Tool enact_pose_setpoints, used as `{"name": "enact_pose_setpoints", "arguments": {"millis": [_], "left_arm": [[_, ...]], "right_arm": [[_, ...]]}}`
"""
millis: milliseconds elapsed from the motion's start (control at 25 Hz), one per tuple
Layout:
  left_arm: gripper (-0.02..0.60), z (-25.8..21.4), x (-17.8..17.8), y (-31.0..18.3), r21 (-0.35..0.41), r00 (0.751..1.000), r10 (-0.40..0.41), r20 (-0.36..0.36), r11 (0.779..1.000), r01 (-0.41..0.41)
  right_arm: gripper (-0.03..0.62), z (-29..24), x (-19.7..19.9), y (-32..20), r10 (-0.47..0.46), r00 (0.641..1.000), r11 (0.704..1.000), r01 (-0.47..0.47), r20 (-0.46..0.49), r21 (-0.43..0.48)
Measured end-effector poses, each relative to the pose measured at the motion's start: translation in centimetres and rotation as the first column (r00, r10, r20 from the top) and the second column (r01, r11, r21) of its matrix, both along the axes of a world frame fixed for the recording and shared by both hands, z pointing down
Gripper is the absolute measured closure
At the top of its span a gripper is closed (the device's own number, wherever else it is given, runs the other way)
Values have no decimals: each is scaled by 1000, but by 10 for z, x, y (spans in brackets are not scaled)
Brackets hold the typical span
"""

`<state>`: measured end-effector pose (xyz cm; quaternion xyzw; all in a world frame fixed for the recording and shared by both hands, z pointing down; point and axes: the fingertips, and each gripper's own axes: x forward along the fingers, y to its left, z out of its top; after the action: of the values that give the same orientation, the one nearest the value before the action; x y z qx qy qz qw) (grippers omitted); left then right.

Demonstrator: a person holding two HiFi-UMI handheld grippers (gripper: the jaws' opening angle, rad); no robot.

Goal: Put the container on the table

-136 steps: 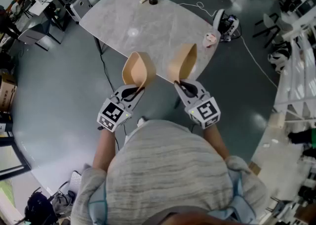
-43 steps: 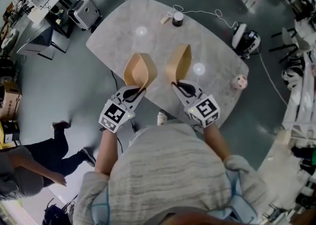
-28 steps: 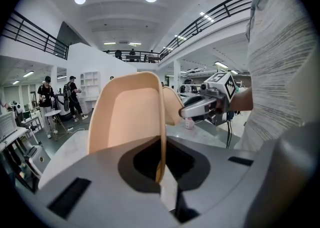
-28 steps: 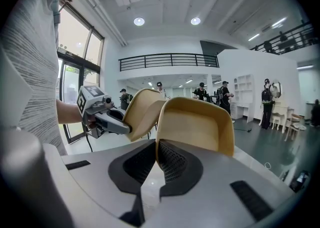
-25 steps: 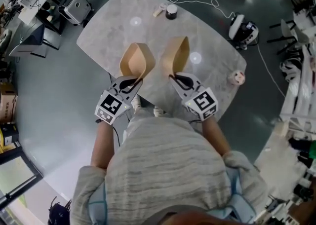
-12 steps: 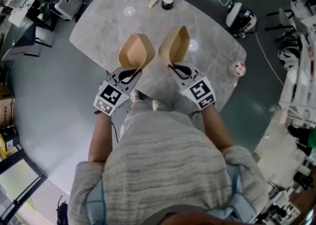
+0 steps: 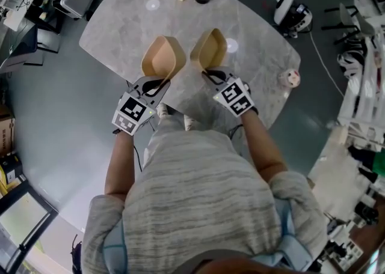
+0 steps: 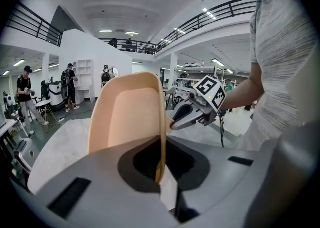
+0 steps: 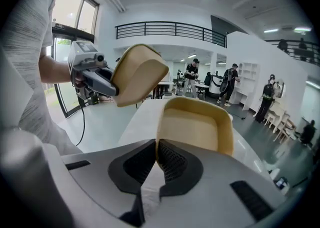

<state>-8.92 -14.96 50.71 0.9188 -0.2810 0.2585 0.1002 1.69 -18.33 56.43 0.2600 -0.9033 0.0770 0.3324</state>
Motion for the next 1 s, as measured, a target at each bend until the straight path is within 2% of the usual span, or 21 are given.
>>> {"name": "enact_pose_setpoints", "arguments": {"millis": [560,1000], "left_arm": [[577,36,-12,1,-89,999,-43,-1,995,43],[577,48,-10,0,-125,999,-34,0,992,34]], "right_arm": [[574,79,0,-7,-34,985,993,15,-169,-113],[574,126,1,2,-104,951,978,45,-292,-202]]}}
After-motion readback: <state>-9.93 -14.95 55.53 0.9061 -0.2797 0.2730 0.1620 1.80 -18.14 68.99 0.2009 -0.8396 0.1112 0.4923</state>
